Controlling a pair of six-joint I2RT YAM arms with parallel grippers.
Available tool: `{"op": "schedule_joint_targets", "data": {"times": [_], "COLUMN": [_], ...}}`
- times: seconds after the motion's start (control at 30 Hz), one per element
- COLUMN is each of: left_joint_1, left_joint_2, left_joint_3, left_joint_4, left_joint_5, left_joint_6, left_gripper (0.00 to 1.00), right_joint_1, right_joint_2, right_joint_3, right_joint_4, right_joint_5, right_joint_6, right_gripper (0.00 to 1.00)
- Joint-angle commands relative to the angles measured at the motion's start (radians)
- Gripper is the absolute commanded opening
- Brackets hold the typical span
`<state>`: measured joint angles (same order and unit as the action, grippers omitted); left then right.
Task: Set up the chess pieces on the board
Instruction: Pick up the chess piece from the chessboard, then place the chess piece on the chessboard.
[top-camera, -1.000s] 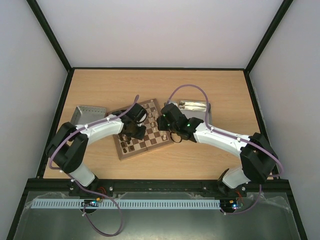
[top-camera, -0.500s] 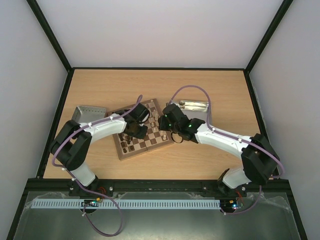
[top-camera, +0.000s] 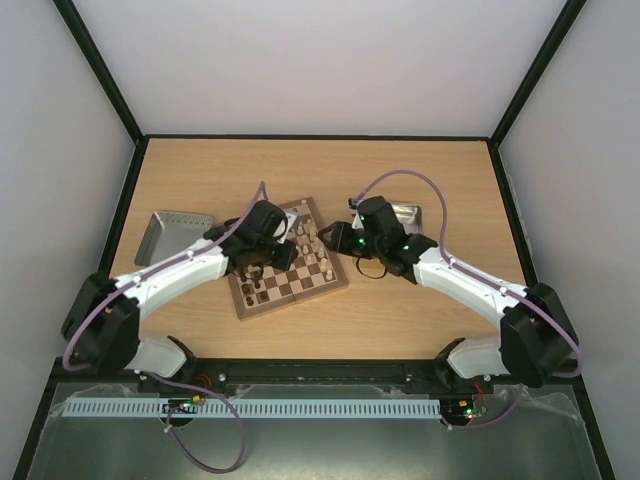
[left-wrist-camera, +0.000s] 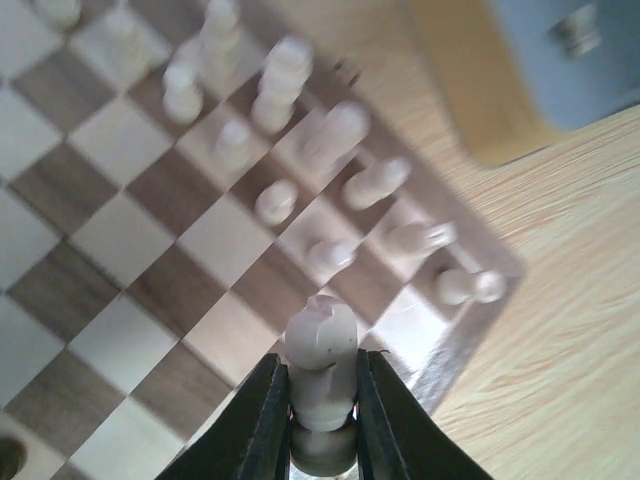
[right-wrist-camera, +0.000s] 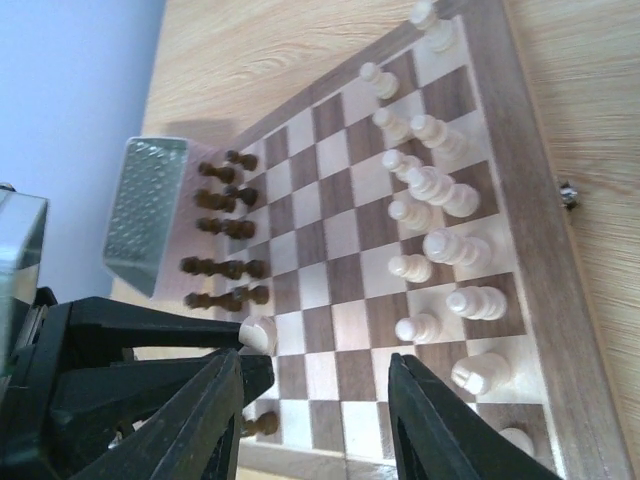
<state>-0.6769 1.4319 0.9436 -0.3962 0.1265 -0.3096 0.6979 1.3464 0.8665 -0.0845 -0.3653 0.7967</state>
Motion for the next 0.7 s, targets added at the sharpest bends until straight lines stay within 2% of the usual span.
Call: {"op": "schedule_joint_targets", "data": {"times": [0.0,0.17,0.37,0.5,0.67], "left_joint_1": [-0.015,-0.027,-0.034,-0.041,-0.065], "left_joint_2": [-0.111,-0.221,-0.254,-0.277,-0.306], "left_joint_3": [-0.064,-0.107,-0.129,-0.16,-0.226], "left_joint_4": [0.206,0.385,0.453,0.487,0.638], "left_joint_5": [0.101,0.22,0.296,0.29,0.236], "left_joint_6": [0.024,0.033,0.052,0.076,0.186], "left_gripper": [0.1,0.09,0.09,0.1,0.07], "right_joint_1": [-0.021,-0.022,-0.022,-0.022,-0.022], "right_joint_2": [-0.059,-0.089,-0.134,-0.181,-0.214], "right_joint_3": [-0.009,0.004,0.024,0.028,0.067], "right_joint_4": [0.031,0.03,0.016,0.012,-0.074], "right_joint_5": [-0.199,-0.32,-0.32,-0.285,-0.213], "right_joint_6": [-0.033,-0.05,-0.027,-0.008,-0.021], "right_gripper": [0.41,0.43,0.39,0.38,0.38]}}
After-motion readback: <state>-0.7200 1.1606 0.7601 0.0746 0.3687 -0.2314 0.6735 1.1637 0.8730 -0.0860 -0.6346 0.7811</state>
